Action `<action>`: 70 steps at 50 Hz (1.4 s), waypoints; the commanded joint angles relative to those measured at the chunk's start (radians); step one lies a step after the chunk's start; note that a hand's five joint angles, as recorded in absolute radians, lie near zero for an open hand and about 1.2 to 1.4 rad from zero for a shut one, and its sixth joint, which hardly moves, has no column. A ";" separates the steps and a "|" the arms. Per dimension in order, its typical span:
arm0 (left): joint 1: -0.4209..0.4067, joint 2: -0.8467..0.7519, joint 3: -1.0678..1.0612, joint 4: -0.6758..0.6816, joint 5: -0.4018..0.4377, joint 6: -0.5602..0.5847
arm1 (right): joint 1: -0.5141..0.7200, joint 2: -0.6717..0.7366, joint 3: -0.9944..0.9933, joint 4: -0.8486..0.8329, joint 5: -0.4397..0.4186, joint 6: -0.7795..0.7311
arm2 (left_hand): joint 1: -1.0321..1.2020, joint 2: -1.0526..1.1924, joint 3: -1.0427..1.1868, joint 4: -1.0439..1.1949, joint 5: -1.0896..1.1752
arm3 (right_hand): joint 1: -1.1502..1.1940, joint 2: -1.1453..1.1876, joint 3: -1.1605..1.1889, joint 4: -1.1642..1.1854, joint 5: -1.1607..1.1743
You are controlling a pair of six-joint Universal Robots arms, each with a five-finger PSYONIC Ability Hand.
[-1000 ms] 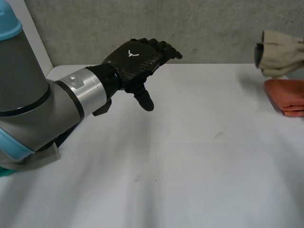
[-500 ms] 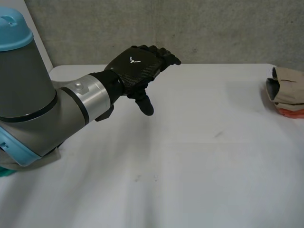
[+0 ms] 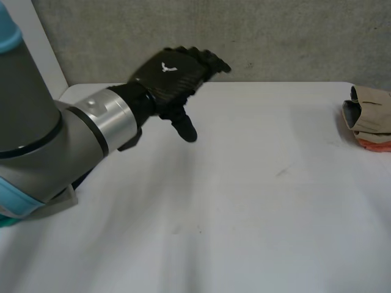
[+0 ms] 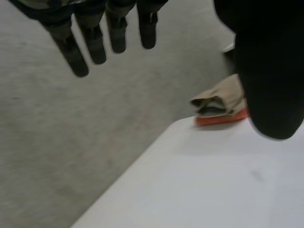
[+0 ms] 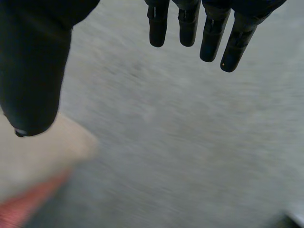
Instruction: Fold the laundry.
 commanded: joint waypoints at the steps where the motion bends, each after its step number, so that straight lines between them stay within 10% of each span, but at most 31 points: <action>1: 0.133 0.016 0.008 0.122 -0.402 0.020 | 0.209 -0.133 0.032 -0.028 0.203 -0.107 | 0.045 0.041 0.034 0.043 0.027 | -0.028 -0.045 -0.041 -0.060 -0.062; 12: 0.388 -0.181 -0.031 0.209 -0.502 0.445 | 0.636 -0.331 0.442 -0.303 0.017 -0.079 | -0.008 -0.012 -0.018 -0.010 -0.026 | -0.028 -0.045 -0.041 -0.060 -0.062; 21: 0.573 -0.385 -0.009 0.243 -0.545 0.619 | 0.750 -0.301 0.644 -0.381 0.007 -0.093 | 0.021 0.017 0.011 0.020 0.004 | -0.028 -0.045 -0.041 -0.060 -0.062; 25: 0.578 -0.421 0.005 0.244 -0.537 0.613 | 0.745 -0.267 0.657 -0.369 0.008 -0.133 | 0.527 0.523 0.517 0.526 0.510 | -0.028 -0.045 -0.041 -0.060 -0.062; 28: 0.552 -0.409 0.006 0.257 -0.523 0.585 | 0.739 -0.262 0.664 -0.364 0.011 -0.191 | 1.190 1.187 1.180 1.189 1.173 | -0.028 -0.045 -0.041 -0.060 -0.062; 40: 0.186 -0.171 0.003 0.395 -0.502 0.284 | 0.731 -0.302 0.670 -0.350 0.072 -0.231 | 1.192 1.188 1.182 1.191 1.175 | -0.028 -0.045 -0.041 -0.060 -0.062; 53: -0.256 -0.405 0.021 0.396 -0.266 0.108 | 0.707 -0.302 0.668 -0.346 0.148 -0.232 | 1.192 1.188 1.182 1.191 1.175 | -0.028 -0.045 -0.041 -0.060 -0.062; 60: -0.306 -0.419 0.011 0.396 -0.281 0.111 | 0.710 -0.299 0.667 -0.321 0.148 -0.232 | 0.177 0.174 0.167 0.176 0.160 | -0.028 -0.045 -0.041 -0.060 -0.062; 70: -0.211 -0.251 -0.052 0.369 -0.413 0.111 | 0.713 -0.302 0.601 -0.156 0.143 -0.234 | 0.133 0.129 0.122 0.131 0.115 | -0.028 -0.045 -0.041 -0.060 -0.062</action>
